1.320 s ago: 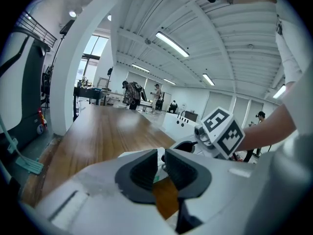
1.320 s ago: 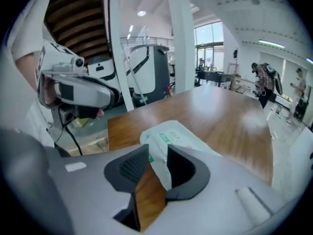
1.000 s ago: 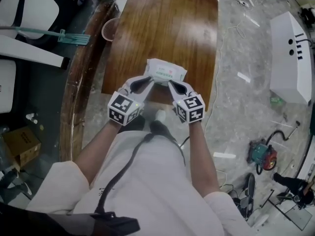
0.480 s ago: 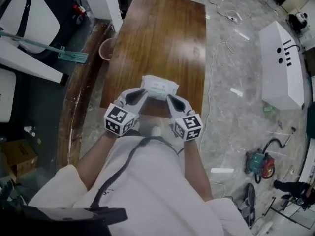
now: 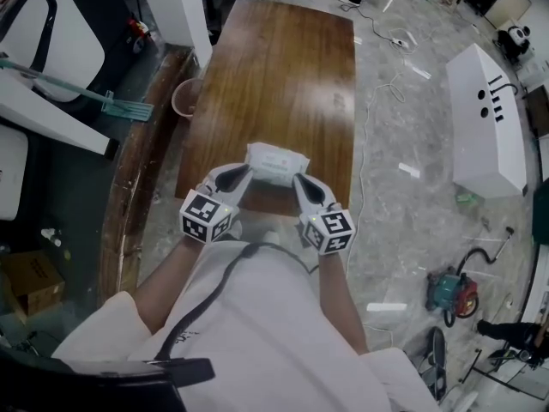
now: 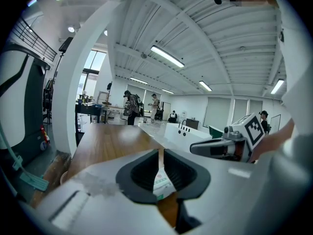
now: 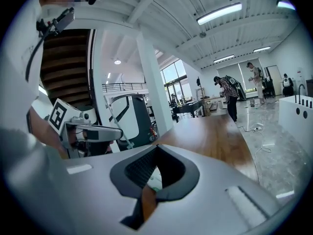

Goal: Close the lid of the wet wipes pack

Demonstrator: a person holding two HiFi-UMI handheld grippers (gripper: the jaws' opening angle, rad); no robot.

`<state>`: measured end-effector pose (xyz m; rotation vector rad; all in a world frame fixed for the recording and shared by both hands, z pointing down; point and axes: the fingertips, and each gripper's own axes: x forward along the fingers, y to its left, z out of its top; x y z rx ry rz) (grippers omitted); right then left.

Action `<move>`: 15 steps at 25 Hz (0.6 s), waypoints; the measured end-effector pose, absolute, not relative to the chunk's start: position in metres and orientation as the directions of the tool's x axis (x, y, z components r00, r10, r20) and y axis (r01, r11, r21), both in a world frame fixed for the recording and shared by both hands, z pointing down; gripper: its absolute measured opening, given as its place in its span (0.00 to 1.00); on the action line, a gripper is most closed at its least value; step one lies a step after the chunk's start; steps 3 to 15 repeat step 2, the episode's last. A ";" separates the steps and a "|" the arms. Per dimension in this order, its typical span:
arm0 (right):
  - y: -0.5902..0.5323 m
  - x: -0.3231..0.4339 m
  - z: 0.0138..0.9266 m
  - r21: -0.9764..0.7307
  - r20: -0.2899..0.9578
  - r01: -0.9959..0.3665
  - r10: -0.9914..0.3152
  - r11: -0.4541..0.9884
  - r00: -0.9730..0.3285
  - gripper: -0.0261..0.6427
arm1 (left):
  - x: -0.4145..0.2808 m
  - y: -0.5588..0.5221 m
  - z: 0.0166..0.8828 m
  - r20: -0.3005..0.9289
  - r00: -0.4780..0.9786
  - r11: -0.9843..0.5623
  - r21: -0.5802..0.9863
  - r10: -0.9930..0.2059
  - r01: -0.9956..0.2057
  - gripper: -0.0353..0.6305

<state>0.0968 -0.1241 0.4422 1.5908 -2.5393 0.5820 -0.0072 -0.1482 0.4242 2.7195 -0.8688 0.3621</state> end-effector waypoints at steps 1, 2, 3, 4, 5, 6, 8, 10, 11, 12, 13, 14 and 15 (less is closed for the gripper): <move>-0.125 0.098 0.443 -0.272 0.274 -0.883 -0.850 0.382 -0.451 0.05 | -0.007 -0.150 0.424 0.313 0.790 -0.787 0.172 -0.526 -0.592 0.11; -0.126 0.099 0.443 -0.273 0.275 -0.885 -0.851 0.378 -0.448 0.05 | -0.006 -0.152 0.425 0.314 0.791 -0.788 0.171 -0.525 -0.591 0.11; -0.126 0.099 0.443 -0.273 0.275 -0.885 -0.851 0.378 -0.448 0.05 | -0.006 -0.152 0.425 0.314 0.791 -0.788 0.171 -0.525 -0.591 0.11; -0.126 0.099 0.443 -0.273 0.275 -0.885 -0.851 0.378 -0.448 0.05 | -0.006 -0.152 0.425 0.314 0.791 -0.788 0.171 -0.525 -0.591 0.11; -0.126 0.099 0.443 -0.273 0.275 -0.885 -0.851 0.378 -0.448 0.05 | -0.006 -0.152 0.425 0.314 0.791 -0.788 0.171 -0.525 -0.591 0.11; -0.126 0.099 0.443 -0.273 0.275 -0.885 -0.851 0.378 -0.448 0.05 | -0.006 -0.152 0.425 0.314 0.791 -0.788 0.171 -0.525 -0.591 0.11; -0.126 0.099 0.443 -0.273 0.275 -0.885 -0.851 0.378 -0.448 0.05 | -0.006 -0.152 0.425 0.314 0.791 -0.788 0.171 -0.525 -0.591 0.11; -0.126 0.099 0.443 -0.273 0.275 -0.885 -0.851 0.378 -0.448 0.05 | -0.006 -0.152 0.425 0.314 0.791 -0.788 0.171 -0.525 -0.591 0.11; -0.126 0.099 0.443 -0.273 0.275 -0.885 -0.851 0.378 -0.448 0.05 | -0.006 -0.152 0.425 0.314 0.791 -0.788 0.171 -0.525 -0.591 0.11; -0.126 0.099 0.443 -0.273 0.275 -0.885 -0.851 0.378 -0.448 0.05 | -0.006 -0.152 0.425 0.314 0.791 -0.788 0.171 -0.525 -0.591 0.11; -0.126 0.099 0.443 -0.273 0.275 -0.885 -0.851 0.378 -0.448 0.05 | -0.006 -0.152 0.425 0.314 0.791 -0.788 0.171 -0.525 -0.591 0.11; -0.126 0.099 0.443 -0.273 0.275 -0.885 -0.851 0.378 -0.448 0.05 | -0.006 -0.152 0.425 0.314 0.791 -0.788 0.171 -0.525 -0.591 0.11; -0.126 0.099 0.443 -0.273 0.275 -0.885 -0.851 0.378 -0.448 0.05 | -0.006 -0.152 0.425 0.314 0.791 -0.788 0.171 -0.525 -0.591 0.11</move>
